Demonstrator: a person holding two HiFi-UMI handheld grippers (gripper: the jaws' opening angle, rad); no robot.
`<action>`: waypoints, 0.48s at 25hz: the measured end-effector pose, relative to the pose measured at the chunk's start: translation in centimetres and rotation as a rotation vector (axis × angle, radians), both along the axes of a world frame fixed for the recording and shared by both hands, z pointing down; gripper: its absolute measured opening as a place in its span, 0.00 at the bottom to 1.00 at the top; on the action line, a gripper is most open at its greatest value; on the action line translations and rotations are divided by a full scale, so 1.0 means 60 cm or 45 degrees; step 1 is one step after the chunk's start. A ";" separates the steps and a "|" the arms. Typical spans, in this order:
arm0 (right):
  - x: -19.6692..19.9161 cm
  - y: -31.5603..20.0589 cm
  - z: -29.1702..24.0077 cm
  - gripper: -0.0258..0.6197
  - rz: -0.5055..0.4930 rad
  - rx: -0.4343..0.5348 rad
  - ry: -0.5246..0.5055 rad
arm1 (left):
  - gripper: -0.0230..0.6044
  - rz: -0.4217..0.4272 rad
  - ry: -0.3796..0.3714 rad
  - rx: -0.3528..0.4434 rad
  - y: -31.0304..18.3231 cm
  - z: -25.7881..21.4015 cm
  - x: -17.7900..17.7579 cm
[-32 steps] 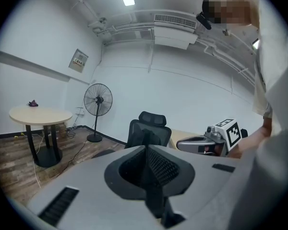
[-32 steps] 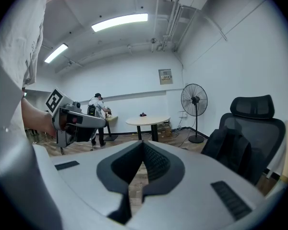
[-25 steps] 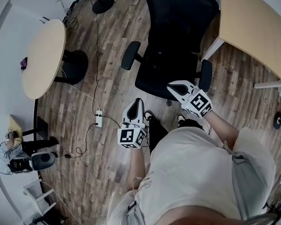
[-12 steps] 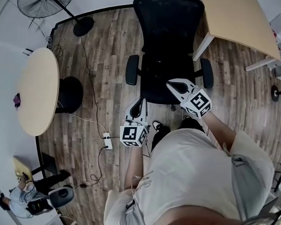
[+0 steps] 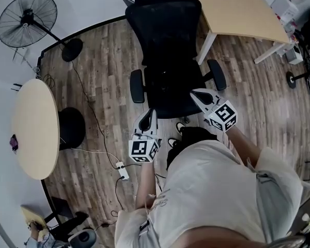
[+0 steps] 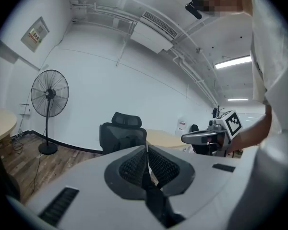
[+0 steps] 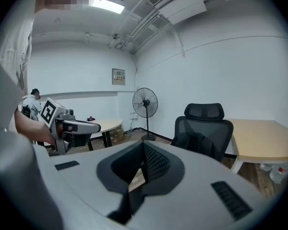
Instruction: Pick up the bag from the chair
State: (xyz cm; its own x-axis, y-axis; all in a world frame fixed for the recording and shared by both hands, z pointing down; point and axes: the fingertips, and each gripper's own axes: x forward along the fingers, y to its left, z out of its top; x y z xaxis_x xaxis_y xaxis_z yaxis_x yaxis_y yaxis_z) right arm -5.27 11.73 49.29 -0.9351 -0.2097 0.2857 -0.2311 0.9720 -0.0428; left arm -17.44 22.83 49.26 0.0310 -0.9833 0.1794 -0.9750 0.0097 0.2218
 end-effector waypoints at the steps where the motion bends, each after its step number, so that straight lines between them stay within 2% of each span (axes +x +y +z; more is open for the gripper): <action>1: 0.005 -0.005 -0.002 0.03 0.016 0.001 0.000 | 0.08 0.004 0.003 0.006 -0.004 -0.001 0.002; 6: -0.002 -0.037 -0.010 0.03 0.050 0.016 -0.020 | 0.08 0.022 0.003 0.026 -0.035 -0.013 -0.002; 12: -0.027 -0.080 0.008 0.03 0.061 -0.014 -0.063 | 0.08 0.039 -0.032 -0.011 -0.081 -0.010 -0.023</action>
State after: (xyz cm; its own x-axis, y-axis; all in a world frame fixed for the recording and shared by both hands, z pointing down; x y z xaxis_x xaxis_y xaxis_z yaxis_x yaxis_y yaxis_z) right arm -6.89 6.96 49.75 -0.9371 -0.2515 0.2421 -0.2746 0.9593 -0.0662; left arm -18.81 18.00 48.66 0.0566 -0.9804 0.1887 -0.9801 -0.0186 0.1975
